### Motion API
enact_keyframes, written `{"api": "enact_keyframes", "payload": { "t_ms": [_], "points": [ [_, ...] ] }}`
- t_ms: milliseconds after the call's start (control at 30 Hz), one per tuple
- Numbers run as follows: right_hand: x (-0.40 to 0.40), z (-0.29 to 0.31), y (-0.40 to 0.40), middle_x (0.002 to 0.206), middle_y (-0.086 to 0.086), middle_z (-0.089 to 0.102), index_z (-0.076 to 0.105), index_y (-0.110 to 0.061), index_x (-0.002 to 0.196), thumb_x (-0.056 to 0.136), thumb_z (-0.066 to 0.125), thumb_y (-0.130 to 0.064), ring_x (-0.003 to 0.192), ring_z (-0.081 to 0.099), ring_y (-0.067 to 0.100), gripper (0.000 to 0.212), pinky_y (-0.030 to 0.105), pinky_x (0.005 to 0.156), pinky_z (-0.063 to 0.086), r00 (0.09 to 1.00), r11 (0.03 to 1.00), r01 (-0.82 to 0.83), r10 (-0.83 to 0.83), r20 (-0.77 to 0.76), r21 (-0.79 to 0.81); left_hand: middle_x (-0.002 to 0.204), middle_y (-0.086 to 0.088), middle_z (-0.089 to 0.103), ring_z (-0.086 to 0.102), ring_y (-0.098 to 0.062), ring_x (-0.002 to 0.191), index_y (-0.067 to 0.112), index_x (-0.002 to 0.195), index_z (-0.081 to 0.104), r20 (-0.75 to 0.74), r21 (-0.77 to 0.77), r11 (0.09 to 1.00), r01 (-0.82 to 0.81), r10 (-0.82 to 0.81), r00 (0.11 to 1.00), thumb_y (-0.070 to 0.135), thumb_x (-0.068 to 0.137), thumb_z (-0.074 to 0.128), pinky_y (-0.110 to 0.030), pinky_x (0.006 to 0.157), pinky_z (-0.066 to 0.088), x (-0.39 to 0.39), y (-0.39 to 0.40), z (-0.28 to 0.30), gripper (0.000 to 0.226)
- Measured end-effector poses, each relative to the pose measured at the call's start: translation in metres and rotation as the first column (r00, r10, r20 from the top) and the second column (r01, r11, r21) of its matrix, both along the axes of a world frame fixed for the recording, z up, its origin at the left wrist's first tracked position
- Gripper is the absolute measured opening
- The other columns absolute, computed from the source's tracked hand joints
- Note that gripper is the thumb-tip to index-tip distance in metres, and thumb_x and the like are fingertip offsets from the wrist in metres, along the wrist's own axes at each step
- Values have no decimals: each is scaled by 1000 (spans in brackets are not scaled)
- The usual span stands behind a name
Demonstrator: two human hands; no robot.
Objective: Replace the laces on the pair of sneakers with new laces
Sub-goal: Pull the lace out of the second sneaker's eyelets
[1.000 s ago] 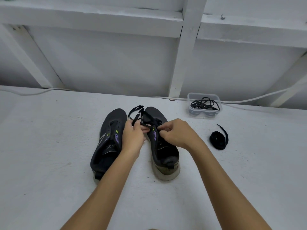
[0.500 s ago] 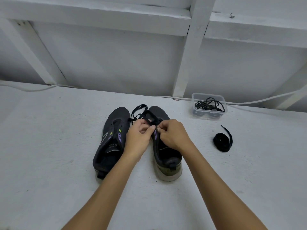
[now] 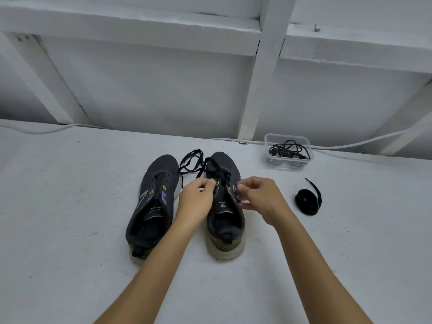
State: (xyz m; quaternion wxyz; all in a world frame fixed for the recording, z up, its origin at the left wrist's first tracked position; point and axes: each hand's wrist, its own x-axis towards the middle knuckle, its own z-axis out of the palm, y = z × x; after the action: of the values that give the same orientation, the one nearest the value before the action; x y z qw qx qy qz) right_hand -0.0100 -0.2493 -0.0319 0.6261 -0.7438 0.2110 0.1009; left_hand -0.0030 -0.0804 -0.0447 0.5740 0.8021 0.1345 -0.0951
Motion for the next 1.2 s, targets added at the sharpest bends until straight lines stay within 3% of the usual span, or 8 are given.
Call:
{"api": "enact_keyframes", "payload": {
  "t_ms": [133, 300, 433, 533, 733, 833, 1000, 1200],
  "points": [
    [-2, -2, 8, 82, 5, 76, 78, -13, 89, 91, 74, -16, 80, 74, 21, 5, 35, 72, 64, 998, 998, -39, 41, 37, -47, 102, 15, 67, 57, 3, 88, 28, 109, 69, 45, 155, 980, 127, -135, 990, 39, 101, 50, -10, 67, 37, 0, -1, 18, 23],
    [0, -7, 8, 79, -8, 76, 81, -21, 90, 87, 76, -24, 78, 72, 9, 6, 31, 75, 62, 976, 952, -119, 164, 142, -284, 125, 16, 59, 56, -5, 114, 29, 131, 60, 10, 208, 925, 318, -327, 945, 49, 93, 61, -16, 82, 39, -9, 1, 27, 43],
    [10, 3, -2, 81, -6, 72, 67, -24, 89, 97, 62, -24, 75, 67, 8, 10, 27, 69, 52, 929, 848, -278, 356, 97, -451, 122, 14, 48, 47, -2, 104, 24, 133, 54, 21, 291, 869, 401, -425, 905, 43, 87, 72, -14, 77, 35, -13, 0, 31, 53],
    [15, 14, -8, 81, 0, 72, 58, -22, 92, 103, 52, -24, 70, 71, 7, 12, 30, 68, 57, 913, 842, -336, 401, 73, -423, 127, 12, 52, 49, -4, 108, 27, 131, 54, 6, 308, 847, 434, -458, 889, 39, 92, 66, -20, 86, 36, -12, -2, 31, 43],
    [12, 14, -8, 89, 2, 71, 63, -18, 91, 100, 58, -26, 72, 74, 12, 13, 41, 67, 64, 948, 917, -195, 266, 171, -348, 120, 13, 61, 56, -11, 112, 26, 122, 57, -41, 308, 834, 458, -469, 882, 41, 94, 60, -28, 91, 44, -12, 1, 24, 32],
    [6, 6, -7, 78, -5, 72, 74, -22, 83, 88, 75, -35, 71, 70, 10, 15, 32, 67, 63, 949, 902, -266, 306, 71, -340, 130, 12, 56, 53, -13, 121, 22, 129, 53, -54, 346, 808, 477, -490, 870, 47, 94, 58, -29, 94, 43, -10, 1, 20, 42],
    [7, -7, 6, 73, -11, 68, 73, -21, 83, 91, 72, -27, 65, 60, 1, 10, 24, 67, 52, 934, 871, -202, 308, 179, -447, 150, 4, 46, 44, -19, 135, 18, 146, 41, -91, 366, 797, 481, -484, 870, 52, 93, 55, -38, 111, 39, -8, 3, 14, 64],
    [15, -5, -5, 89, -2, 62, 53, -23, 85, 97, 57, -24, 74, 67, 21, 13, 38, 67, 55, 902, 840, -69, 284, 326, -538, 118, 8, 57, 54, -16, 111, 23, 117, 54, -62, 364, 805, 468, -481, 875, 43, 96, 54, -28, 85, 40, -11, -2, 17, 29]
  ]
}}
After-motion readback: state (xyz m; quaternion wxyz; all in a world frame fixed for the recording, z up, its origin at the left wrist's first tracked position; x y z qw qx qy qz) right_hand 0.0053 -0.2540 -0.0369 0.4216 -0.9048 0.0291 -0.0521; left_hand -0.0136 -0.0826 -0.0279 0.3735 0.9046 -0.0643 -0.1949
